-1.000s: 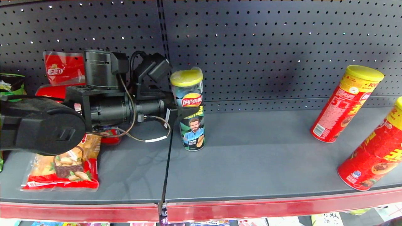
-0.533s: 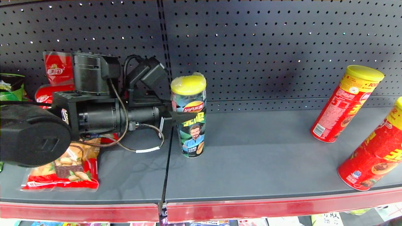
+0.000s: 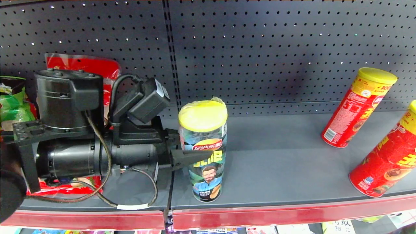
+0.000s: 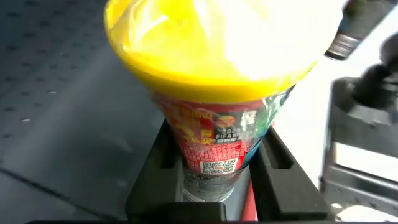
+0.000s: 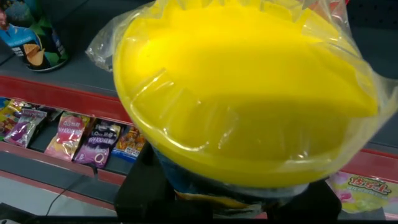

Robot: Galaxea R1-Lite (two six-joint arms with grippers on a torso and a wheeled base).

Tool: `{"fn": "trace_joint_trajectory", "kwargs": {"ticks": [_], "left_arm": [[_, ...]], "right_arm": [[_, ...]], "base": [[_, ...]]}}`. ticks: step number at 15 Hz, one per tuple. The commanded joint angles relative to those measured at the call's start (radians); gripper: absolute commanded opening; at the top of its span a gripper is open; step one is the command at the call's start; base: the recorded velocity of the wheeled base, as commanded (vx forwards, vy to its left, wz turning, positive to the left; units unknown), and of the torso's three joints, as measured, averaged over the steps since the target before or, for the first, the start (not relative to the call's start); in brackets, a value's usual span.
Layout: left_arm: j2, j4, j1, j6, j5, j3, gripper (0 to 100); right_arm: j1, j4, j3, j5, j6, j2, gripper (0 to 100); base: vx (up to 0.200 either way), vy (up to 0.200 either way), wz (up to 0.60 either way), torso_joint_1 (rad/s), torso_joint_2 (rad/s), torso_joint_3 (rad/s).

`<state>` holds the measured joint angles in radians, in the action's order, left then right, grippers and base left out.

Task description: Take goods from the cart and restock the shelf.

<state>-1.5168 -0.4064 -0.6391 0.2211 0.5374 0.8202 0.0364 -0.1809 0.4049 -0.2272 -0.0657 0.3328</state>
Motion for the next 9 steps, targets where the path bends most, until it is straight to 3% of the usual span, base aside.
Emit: {"fn": "trace_joint_trajectory", "kwargs": {"ticks": [1, 9], "left_arm": [[0.020, 0.001, -0.016, 0.000, 0.001, -0.013, 0], [0.029, 0.000, -0.025, 0.006, 0.007, -0.056, 0]], "right_arm": [[0.000, 0.000, 0.000, -0.001, 0.000, 0.003, 0], [0.000, 0.000, 0.002, -0.001, 0.000, 0.003, 0]], "base": [[0.000, 0.000, 0.00, 0.000, 0.00, 0.000], [0.000, 0.000, 0.00, 0.000, 0.00, 0.000]]}}
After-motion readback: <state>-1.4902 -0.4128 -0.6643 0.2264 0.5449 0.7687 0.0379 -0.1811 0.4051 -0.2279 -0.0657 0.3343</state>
